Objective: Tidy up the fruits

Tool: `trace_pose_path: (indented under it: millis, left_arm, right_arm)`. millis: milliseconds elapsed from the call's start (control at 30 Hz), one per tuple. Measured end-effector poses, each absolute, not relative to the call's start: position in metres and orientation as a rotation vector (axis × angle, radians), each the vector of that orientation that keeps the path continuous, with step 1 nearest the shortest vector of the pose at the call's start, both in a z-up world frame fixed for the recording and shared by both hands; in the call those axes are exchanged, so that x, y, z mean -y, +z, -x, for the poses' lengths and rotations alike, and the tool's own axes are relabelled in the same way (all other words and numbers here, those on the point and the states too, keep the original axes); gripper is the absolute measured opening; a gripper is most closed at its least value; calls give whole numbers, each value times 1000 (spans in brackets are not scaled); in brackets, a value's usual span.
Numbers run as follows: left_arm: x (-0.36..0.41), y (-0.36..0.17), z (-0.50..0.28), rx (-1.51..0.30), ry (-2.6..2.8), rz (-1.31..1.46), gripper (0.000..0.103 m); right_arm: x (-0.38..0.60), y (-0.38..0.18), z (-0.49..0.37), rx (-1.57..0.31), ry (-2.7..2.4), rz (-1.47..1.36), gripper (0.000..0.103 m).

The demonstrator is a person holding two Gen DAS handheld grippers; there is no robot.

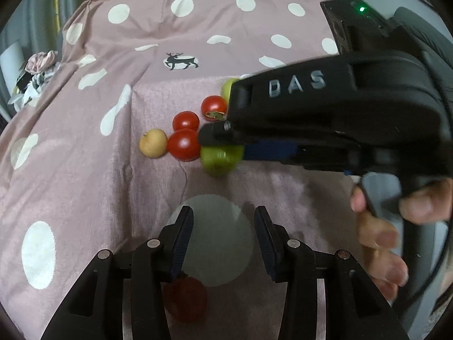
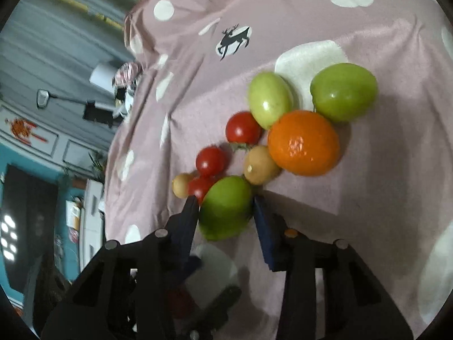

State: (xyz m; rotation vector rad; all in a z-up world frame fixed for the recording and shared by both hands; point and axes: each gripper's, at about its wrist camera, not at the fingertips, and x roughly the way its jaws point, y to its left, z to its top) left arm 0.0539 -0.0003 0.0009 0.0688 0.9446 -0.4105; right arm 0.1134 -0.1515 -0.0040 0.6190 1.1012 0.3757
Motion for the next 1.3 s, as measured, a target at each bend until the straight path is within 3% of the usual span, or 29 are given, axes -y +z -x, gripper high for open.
trace_pose_path:
  millis: [900,1000,1300]
  left_arm:
    - [11,3,-48,-866,-453,-31,44]
    - [7,3,-49,-877,-477,11,38]
    - [11,16,-28,-802,-483,-18,38]
  right_arm:
    - [154,-5,-72,-1171,476,-621,39]
    - [153,-5,-73,-1168,478,-625,39]
    - [155,7,-60,-1128,492,-615,39]
